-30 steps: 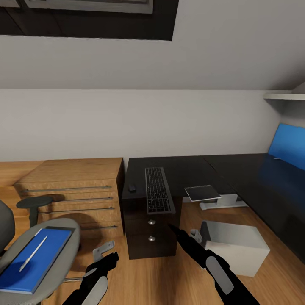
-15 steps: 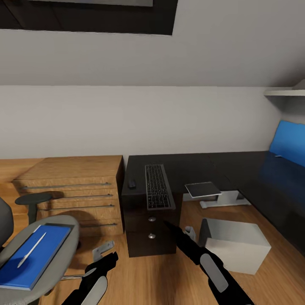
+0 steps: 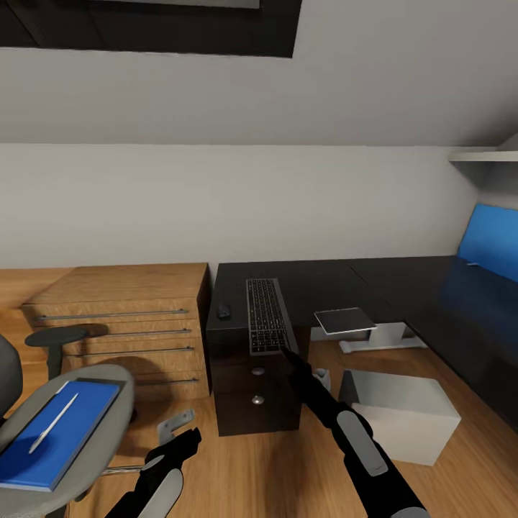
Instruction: In the bedroom, organize the workspace by keeping the computer under the desk, ensuring the monitor is on the desk, placing the keyboard on the desk next to the monitor, placing the mouse on the desk next to the keyboard, moving the folder from the swivel chair onto the desk next to the mouse, stacking the notebook on top of the folder with the pen on top of the notebook, and positioning the swivel chair next to the desk.
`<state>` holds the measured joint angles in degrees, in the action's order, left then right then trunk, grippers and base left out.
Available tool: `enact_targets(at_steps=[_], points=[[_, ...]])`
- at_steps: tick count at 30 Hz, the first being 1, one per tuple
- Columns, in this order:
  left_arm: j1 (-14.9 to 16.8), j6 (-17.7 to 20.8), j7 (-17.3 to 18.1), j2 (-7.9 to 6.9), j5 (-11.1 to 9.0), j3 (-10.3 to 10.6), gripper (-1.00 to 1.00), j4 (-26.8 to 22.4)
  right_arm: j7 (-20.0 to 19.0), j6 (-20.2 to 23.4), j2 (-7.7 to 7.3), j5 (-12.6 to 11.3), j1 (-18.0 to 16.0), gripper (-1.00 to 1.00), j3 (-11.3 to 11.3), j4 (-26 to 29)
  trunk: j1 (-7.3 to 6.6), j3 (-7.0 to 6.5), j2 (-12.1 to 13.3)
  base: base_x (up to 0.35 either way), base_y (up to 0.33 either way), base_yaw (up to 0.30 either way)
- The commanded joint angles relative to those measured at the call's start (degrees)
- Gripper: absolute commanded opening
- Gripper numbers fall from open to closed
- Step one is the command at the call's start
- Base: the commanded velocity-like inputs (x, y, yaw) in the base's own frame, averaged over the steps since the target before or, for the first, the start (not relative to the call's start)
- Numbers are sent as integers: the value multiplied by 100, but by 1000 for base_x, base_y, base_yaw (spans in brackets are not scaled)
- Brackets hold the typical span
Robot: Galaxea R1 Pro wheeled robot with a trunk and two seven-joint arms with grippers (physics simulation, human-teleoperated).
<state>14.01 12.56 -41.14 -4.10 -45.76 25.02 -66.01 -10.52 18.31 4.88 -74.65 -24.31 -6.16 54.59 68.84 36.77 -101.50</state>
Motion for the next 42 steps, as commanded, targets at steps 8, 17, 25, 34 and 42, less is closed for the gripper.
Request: enact_targets(at_steps=[8,17,25,34,42], points=[[6,26,-35,-3,-19,55,100,-9,14,23,-94,-64,-3,100,17,-23,-1,6,-3,0,0,0],[2,19,-34,-8,-12,288,100,-75,56,3,-84,-64,-3,100,124,-414,-1,6,-3,0,0,0],[-2,46,-34,-33,-19,300,100,-720,66,-10,-79,-66,-3,100,165,-595,-1,6,-3,0,0,0],[-37,54,-34,-38,-20,302,100,-897,68,-3,-92,-67,-3,100,184,-609,-1,6,-3,0,0,0],[-39,47,-34,-38,-28,302,100,-877,68,-3,-88,-67,-3,100,180,-608,-1,6,-3,86,27,0]])
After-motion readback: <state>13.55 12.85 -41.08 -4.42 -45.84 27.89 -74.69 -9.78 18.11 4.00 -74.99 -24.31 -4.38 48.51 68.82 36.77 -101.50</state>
